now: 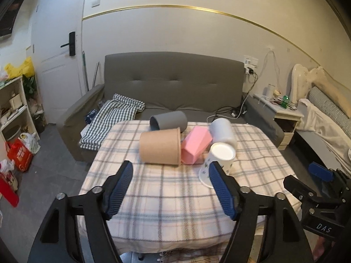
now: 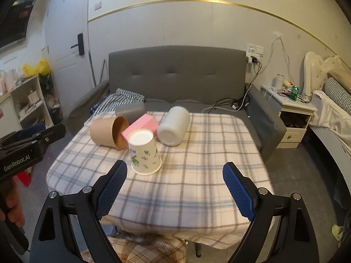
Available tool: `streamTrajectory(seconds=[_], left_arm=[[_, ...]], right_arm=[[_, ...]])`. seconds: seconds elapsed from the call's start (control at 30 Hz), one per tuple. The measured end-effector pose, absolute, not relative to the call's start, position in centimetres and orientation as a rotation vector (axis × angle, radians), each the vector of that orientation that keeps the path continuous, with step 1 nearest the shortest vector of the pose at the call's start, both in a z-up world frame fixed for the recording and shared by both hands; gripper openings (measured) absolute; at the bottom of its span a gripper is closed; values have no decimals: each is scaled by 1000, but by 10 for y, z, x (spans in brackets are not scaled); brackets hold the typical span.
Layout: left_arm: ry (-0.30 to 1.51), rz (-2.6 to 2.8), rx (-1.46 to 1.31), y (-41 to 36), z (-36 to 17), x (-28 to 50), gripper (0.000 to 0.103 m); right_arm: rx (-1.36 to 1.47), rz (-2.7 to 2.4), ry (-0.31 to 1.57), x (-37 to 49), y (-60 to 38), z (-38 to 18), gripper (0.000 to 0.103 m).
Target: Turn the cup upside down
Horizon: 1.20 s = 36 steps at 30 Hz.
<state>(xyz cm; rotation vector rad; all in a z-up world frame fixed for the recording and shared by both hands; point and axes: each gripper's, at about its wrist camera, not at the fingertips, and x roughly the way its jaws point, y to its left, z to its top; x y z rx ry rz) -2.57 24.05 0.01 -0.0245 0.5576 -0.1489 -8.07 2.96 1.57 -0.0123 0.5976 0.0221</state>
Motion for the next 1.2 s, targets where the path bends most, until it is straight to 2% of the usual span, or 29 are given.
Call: streamTrajectory(seconds=[0.07, 0.17, 0.37, 0.43, 0.5, 0.7, 0.8, 1.2], left_arm=[[550, -139, -34, 243, -8, -26, 78], [548, -98, -36, 244, -17, -26, 86], [553, -60, -39, 247, -26, -25, 88], [553, -47, -40, 247, -27, -25, 93], [545, -49, -45, 248, -27, -27, 93], [544, -57, -32, 245, -26, -30, 94], [541, -61, -18, 242, -26, -32, 94], [545, -63, -13, 239, -26, -34, 95]], right_arm=[[-11, 22, 614, -74, 30, 9, 89], [-9, 17, 633, -70, 29, 1, 89], [1, 2, 664, -61, 25, -13, 89], [2, -1, 666, -59, 24, -14, 90], [1, -10, 659, -58, 22, -14, 95], [16, -31, 657, -58, 17, -12, 97], [22, -43, 650, -59, 15, -10, 103], [22, -42, 648, -59, 15, -8, 103]])
